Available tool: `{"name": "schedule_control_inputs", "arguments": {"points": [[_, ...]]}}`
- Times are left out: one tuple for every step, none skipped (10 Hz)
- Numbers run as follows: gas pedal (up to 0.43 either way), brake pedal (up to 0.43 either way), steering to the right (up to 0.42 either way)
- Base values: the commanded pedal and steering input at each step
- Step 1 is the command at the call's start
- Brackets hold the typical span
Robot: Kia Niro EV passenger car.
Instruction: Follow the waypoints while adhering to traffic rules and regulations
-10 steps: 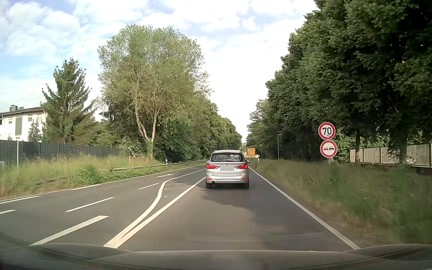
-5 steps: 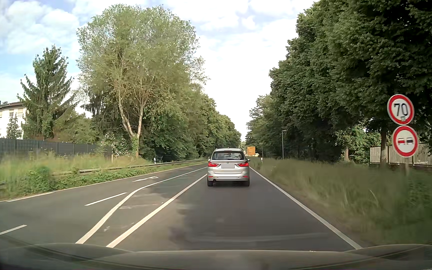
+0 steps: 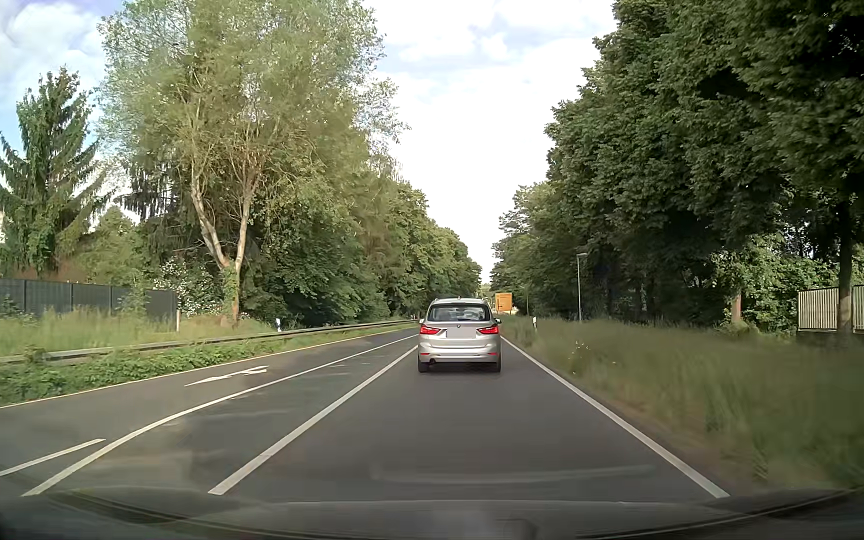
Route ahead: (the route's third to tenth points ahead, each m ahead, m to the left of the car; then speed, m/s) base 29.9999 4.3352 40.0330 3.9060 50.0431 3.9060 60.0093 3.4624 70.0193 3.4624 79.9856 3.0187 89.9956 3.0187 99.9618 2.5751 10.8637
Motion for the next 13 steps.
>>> {"name": "schedule_control_inputs", "arguments": {"points": [[0.087, 0.030, 0.002], [0.087, 0.030, 0.001], [0.087, 0.030, 0.001], [0.087, 0.030, 0.001], [0.087, 0.024, 0.001], [0.079, 0.030, 0.001], [0.079, 0.030, 0.001], [0.079, 0.030, 0.001], [0.079, 0.030, 0.001], [0.079, 0.030, 0.001], [0.079, 0.030, 0.001], [0.079, 0.030, 0.001], [0.079, 0.030, 0.001]]}}
